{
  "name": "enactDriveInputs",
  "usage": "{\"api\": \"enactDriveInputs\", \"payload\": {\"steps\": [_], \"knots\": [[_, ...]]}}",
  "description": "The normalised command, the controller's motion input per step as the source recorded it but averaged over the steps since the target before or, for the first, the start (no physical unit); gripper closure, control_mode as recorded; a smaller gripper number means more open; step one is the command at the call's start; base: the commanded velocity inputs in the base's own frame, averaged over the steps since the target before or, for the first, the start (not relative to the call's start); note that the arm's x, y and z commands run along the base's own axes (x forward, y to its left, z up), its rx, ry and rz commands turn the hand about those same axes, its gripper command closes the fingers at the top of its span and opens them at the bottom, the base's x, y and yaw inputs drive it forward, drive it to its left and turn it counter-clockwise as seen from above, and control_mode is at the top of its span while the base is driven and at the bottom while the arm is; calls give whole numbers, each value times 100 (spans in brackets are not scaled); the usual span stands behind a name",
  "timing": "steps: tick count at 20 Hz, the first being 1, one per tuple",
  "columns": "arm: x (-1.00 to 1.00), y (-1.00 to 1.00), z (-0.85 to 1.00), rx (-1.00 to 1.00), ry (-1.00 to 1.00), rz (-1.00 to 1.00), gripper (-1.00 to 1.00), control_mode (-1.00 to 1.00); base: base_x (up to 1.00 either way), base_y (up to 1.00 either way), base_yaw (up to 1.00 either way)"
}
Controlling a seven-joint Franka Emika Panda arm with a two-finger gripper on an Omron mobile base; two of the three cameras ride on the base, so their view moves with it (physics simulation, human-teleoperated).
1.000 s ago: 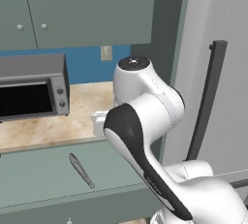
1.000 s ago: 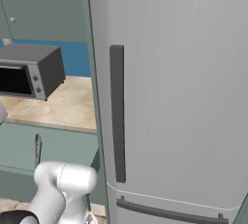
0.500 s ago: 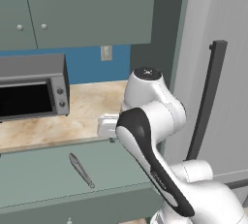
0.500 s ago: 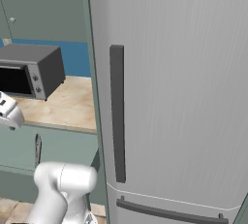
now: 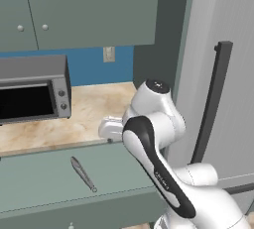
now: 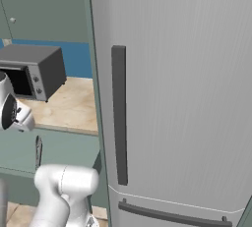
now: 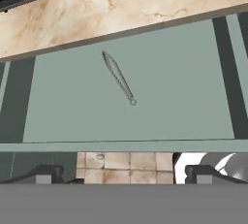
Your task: Take the tongs from the drawer on the left and place them on the dining counter next to the tray containing the kebab skewer.
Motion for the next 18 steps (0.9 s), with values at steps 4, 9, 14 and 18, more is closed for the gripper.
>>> {"api": "enactDriveInputs", "payload": {"steps": [4, 9, 14, 18], "knots": [[33, 25, -43, -9, 0, 2, -100, -100, 0, 0, 0], [39, 28, -54, -18, 0, 14, -100, -100, 0, 0, 0], [43, 19, -55, -2, 0, 20, -100, -100, 0, 0, 0], [30, 8, -46, 0, 0, 23, -100, -100, 0, 0, 0]]}}
